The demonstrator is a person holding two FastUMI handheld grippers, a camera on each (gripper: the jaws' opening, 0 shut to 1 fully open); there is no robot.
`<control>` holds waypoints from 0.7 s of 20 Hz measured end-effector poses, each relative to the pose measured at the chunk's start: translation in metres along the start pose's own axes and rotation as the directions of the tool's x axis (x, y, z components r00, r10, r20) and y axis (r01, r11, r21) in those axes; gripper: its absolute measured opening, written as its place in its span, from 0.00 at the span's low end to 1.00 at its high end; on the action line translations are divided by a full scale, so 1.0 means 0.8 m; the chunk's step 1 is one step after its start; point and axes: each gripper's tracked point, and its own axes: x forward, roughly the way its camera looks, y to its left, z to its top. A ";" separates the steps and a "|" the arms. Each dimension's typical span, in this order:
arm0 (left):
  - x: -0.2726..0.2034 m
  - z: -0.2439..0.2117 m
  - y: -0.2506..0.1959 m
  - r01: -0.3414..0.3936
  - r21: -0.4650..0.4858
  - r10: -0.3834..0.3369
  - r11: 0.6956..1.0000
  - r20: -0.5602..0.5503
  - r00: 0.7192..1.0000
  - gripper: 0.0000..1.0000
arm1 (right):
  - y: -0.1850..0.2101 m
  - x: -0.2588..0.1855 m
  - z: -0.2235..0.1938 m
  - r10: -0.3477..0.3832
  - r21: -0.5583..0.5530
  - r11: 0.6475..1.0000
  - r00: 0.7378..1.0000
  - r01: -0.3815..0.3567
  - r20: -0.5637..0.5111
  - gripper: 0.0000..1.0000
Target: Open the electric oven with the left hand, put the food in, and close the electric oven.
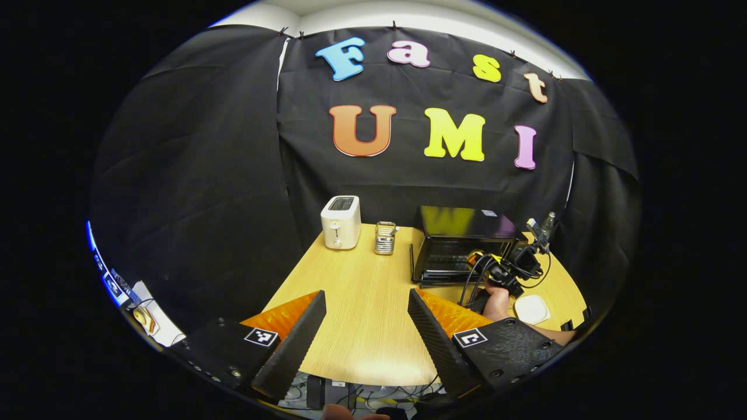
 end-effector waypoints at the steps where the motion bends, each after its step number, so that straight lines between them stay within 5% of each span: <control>1: 0.000 0.000 0.003 0.000 -0.001 0.000 1.000 -0.003 1.000 0.94 | 0.001 0.007 0.001 -0.003 0.010 1.000 1.000 0.003 0.014 0.63; 14: -0.015 -0.013 0.024 -0.010 -0.005 0.010 1.000 -0.001 1.000 0.94 | 0.008 0.043 -0.002 -0.014 -0.051 0.999 0.999 0.016 0.050 0.74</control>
